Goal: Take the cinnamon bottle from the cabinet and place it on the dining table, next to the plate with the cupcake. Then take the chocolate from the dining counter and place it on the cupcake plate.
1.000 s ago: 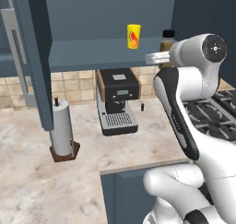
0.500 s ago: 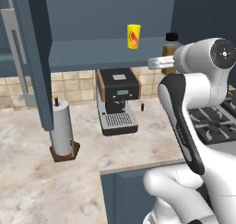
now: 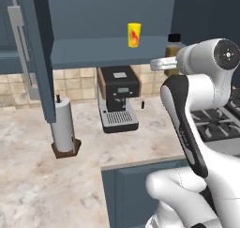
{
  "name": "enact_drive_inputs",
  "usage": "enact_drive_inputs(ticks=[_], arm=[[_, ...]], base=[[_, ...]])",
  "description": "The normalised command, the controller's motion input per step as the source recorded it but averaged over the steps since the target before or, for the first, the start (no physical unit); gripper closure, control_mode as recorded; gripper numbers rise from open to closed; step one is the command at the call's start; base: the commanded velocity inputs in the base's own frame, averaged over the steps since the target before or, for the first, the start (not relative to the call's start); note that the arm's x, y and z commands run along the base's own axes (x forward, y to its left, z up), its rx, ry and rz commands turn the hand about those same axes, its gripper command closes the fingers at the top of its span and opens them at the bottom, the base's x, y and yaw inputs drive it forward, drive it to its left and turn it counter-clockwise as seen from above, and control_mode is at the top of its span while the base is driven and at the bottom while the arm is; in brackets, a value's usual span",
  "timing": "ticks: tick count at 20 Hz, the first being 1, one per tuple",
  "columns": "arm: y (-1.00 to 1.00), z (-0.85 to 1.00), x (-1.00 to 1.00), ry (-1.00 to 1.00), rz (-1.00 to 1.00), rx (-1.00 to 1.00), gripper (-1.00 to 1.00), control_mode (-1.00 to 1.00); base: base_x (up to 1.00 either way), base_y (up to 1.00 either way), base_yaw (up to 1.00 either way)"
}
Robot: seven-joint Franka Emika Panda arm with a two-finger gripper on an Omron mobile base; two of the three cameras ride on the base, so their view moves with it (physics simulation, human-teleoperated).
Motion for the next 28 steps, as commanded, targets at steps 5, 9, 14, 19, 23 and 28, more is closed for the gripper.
enact_drive_inputs(ticks=[5,9,14,19,23,28], arm=[[0.0,0.0,0.0,0.0,0.0,0.0,1.0,1.0],[0.0,0.0,0.0,0.0,0.0,0.0,1.0,1.0],[0.0,0.0,0.0,0.0,0.0,0.0,1.0,1.0],[0.0,0.0,0.0,0.0,0.0,0.0,1.0,1.0],[0.0,0.0,0.0,0.0,0.0,0.0,1.0,1.0],[0.0,0.0,0.0,0.0,0.0,0.0,1.0,1.0]], base=[[-0.72,0.12,0.0],[-0.88,0.01,0.0],[-0.74,0.02,-0.17],[-0.05,0.02,-0.9],[0.0,0.0,-0.99],[0.0,0.0,-1.0]])
